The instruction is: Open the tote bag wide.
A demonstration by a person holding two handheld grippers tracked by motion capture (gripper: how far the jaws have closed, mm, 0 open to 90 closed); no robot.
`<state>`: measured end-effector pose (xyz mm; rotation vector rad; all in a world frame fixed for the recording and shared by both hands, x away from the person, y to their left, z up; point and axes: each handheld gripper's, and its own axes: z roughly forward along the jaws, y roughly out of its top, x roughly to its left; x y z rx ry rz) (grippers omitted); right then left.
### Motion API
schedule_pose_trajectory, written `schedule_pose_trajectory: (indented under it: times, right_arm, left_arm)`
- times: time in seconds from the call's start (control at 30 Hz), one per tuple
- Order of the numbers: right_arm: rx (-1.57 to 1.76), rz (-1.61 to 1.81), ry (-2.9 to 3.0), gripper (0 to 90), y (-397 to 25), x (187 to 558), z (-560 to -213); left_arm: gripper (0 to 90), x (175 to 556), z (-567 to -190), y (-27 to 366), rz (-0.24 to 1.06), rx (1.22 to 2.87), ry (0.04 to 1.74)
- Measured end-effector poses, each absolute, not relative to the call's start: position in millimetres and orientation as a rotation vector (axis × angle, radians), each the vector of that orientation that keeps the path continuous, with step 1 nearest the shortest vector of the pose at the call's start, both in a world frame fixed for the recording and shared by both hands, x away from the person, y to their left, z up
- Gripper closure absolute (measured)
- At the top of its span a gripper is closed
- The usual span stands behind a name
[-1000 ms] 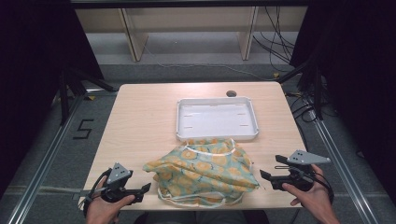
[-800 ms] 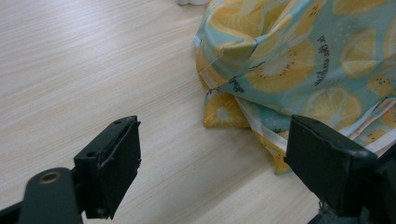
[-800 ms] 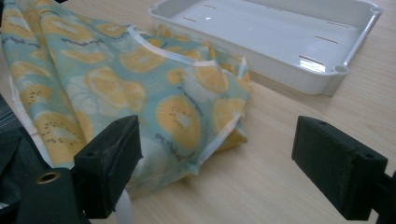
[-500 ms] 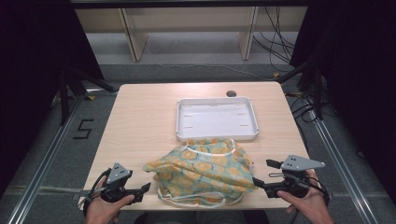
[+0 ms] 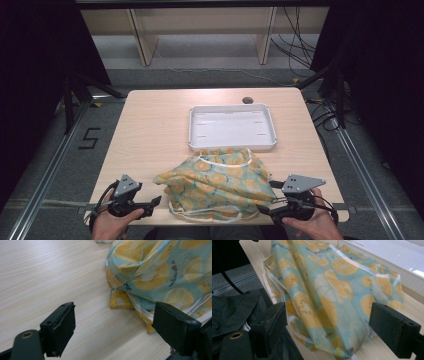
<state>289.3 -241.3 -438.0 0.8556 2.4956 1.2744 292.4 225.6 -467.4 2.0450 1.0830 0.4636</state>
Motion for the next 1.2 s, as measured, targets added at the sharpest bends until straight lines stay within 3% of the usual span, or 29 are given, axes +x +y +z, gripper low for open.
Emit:
schedule_pose_trajectory:
  times: [0.47,0.5,0.63,0.73,0.83,1.2]
  right_arm:
    - [0.729,1.045,2.601,17.9,-212.1,307.0,-451.9]
    - [0.707,1.035,2.595,20.4,-209.3,308.4,-453.7]
    - [0.639,1.004,2.634,45.1,-205.2,312.9,-453.7]
    - [0.657,0.999,2.66,70.9,-205.5,317.3,-454.0]
    - [0.621,0.996,2.659,87.7,-208.0,319.5,-453.5]
    - [0.729,0.965,2.613,90.0,-235.1,313.8,-444.2]
  left_arm:
    - [17.7,293.6,-467.0,226.4,0.455,2.075,1.066]
    - [17.7,294.0,-467.0,226.6,0.458,2.075,1.063]
    - [17.8,293.8,-466.8,226.3,0.472,2.076,1.049]
    - [17.7,293.5,-467.4,224.0,0.454,2.053,1.059]
    - [17.7,292.5,-467.6,222.5,0.449,2.036,1.076]
    - [17.7,292.5,-465.7,221.7,0.451,2.049,1.027]
